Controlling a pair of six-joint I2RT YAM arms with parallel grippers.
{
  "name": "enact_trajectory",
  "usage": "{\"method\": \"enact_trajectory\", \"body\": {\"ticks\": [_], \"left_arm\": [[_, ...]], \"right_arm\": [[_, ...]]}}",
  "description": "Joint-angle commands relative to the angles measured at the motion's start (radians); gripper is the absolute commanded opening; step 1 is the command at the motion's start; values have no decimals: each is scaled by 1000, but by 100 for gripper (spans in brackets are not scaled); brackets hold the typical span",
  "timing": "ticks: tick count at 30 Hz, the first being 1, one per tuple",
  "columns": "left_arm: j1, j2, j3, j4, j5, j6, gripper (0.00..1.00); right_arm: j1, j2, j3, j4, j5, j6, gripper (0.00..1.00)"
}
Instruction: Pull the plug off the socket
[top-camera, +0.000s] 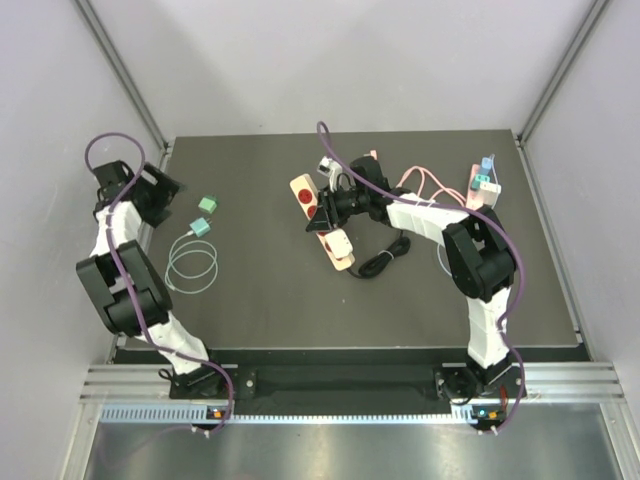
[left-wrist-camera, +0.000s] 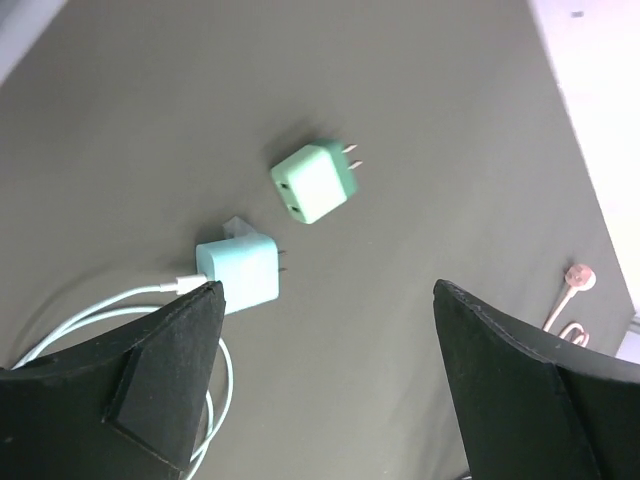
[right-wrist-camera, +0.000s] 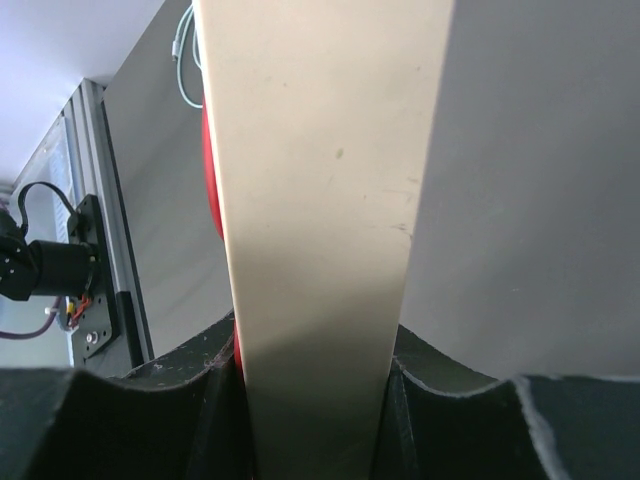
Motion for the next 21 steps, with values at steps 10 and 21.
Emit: {"method": "enact_trajectory", "body": {"ticks": [10, 21], "left_arm": [[8, -252, -135, 38, 108, 9, 93], [-385, -551, -464, 397, 211, -329, 92]], "right_arm": [[-9, -98, 23, 43, 10, 16, 0], [-3, -102, 37, -26, 229, 80, 0]]}}
